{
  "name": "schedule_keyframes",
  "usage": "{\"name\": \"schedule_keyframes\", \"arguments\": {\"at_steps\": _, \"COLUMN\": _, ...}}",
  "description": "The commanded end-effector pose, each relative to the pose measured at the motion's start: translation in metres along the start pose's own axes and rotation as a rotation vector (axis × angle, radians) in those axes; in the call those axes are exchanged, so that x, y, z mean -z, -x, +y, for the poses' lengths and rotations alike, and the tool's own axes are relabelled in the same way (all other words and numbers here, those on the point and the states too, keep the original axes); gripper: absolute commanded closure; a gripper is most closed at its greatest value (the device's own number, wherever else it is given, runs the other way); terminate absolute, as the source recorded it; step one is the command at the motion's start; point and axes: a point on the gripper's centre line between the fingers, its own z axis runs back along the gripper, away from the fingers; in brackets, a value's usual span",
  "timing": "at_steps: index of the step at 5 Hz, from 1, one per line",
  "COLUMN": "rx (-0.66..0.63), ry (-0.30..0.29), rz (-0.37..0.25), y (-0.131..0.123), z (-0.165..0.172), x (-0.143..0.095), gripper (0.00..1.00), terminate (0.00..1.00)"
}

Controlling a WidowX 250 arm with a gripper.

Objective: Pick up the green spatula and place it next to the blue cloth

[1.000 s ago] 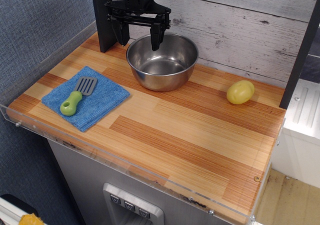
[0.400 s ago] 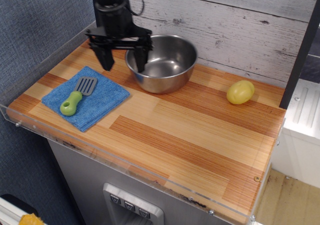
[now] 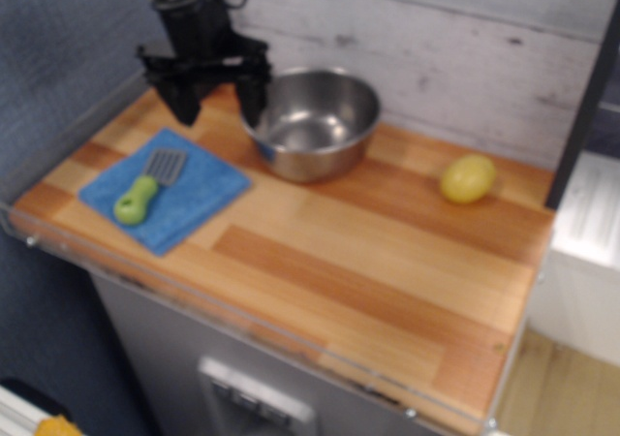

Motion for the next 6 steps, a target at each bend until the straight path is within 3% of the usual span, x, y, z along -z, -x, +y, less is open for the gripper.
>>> {"name": "schedule_keyframes", "arguments": {"at_steps": 1, "rx": 0.017, "ry": -0.060, "rz": -0.003, "y": -0.005, "z": 0.034, "x": -0.003, "gripper": 0.00, "terminate": 0.00}}
{"name": "schedule_keyframes", "arguments": {"at_steps": 2, "rx": 0.119, "ry": -0.053, "rz": 0.040, "y": -0.011, "z": 0.055, "x": 0.011, "gripper": 0.00, "terminate": 0.00}}
{"name": "schedule_keyframes", "arguments": {"at_steps": 4, "rx": 0.194, "ry": -0.020, "rz": 0.093, "y": -0.007, "z": 0.056, "x": 0.018, "gripper": 0.00, "terminate": 0.00}}
{"name": "schedule_keyframes", "arguments": {"at_steps": 6, "rx": 0.257, "ry": -0.017, "rz": 0.036, "y": 0.013, "z": 0.042, "x": 0.001, "gripper": 0.00, "terminate": 0.00}}
